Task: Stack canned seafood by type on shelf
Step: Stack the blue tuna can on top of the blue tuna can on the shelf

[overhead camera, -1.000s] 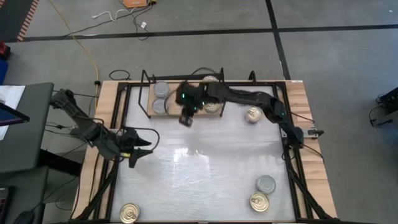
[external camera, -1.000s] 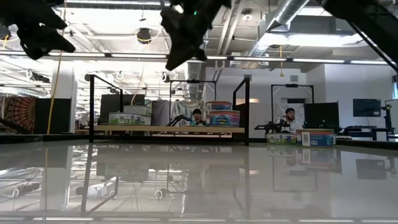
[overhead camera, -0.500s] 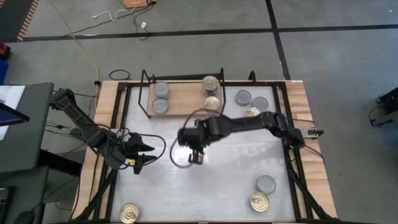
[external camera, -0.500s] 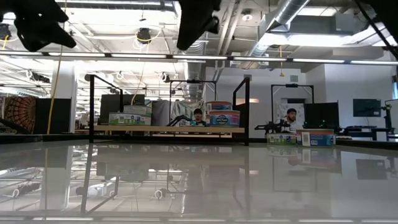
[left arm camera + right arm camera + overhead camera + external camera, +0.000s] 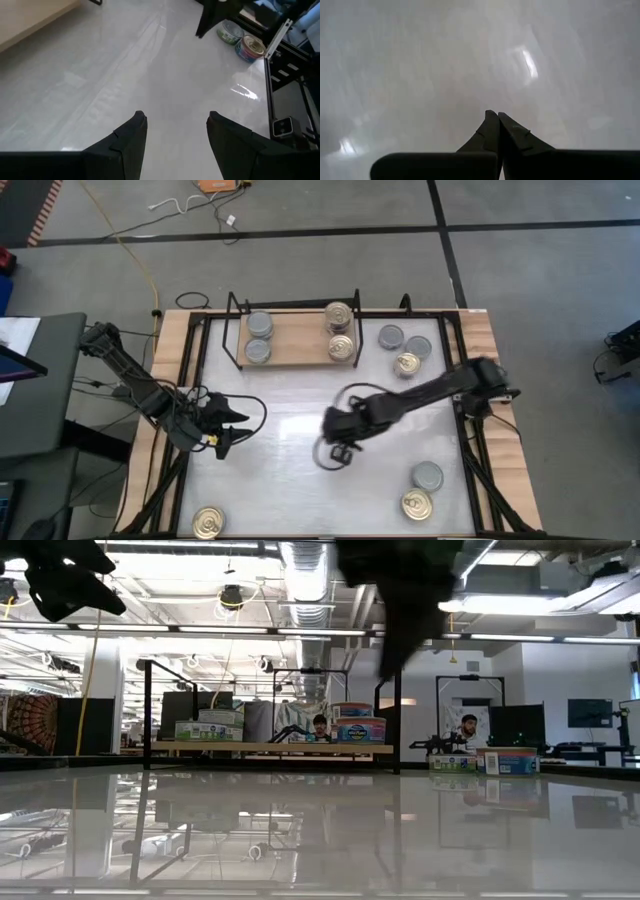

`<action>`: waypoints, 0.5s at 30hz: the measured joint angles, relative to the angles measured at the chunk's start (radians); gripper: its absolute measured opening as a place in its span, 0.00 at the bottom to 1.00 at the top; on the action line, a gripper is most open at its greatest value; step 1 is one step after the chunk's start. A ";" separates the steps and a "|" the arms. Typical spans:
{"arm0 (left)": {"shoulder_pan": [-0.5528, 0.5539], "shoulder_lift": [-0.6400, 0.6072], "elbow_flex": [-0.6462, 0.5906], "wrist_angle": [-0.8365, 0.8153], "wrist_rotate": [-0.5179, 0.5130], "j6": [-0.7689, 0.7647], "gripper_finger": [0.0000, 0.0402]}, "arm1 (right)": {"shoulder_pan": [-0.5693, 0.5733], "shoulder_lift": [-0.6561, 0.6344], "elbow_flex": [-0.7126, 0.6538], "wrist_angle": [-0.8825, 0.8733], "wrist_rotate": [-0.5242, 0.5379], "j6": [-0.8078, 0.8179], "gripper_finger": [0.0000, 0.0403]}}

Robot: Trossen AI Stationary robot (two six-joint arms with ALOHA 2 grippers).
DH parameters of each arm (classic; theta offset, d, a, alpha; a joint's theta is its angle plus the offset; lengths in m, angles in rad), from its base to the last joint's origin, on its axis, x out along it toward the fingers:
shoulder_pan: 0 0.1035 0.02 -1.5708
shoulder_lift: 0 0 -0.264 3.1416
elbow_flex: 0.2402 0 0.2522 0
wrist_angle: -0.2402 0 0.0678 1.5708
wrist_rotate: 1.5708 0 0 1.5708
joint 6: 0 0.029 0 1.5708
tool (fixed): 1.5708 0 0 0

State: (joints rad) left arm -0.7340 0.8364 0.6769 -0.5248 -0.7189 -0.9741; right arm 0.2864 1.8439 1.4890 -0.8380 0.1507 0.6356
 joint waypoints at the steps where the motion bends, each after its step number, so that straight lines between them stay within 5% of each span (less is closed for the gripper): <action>1: 0.001 0.000 0.000 0.000 -0.004 -0.002 0.49 | 0.007 -0.062 -0.085 0.056 0.022 0.039 0.06; 8: 0.034 0.009 0.000 0.007 -0.024 -0.041 0.49 | 0.024 -0.491 -0.574 0.244 0.205 0.303 0.06; 15: 0.077 0.106 0.000 0.079 -0.049 -0.052 0.49 | -0.186 -0.786 -0.762 0.120 0.177 0.365 0.06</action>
State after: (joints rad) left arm -0.6565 0.9423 0.6769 -0.4455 -0.7679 -1.0266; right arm 0.1003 1.0581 0.7271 -0.7181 0.3280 1.0002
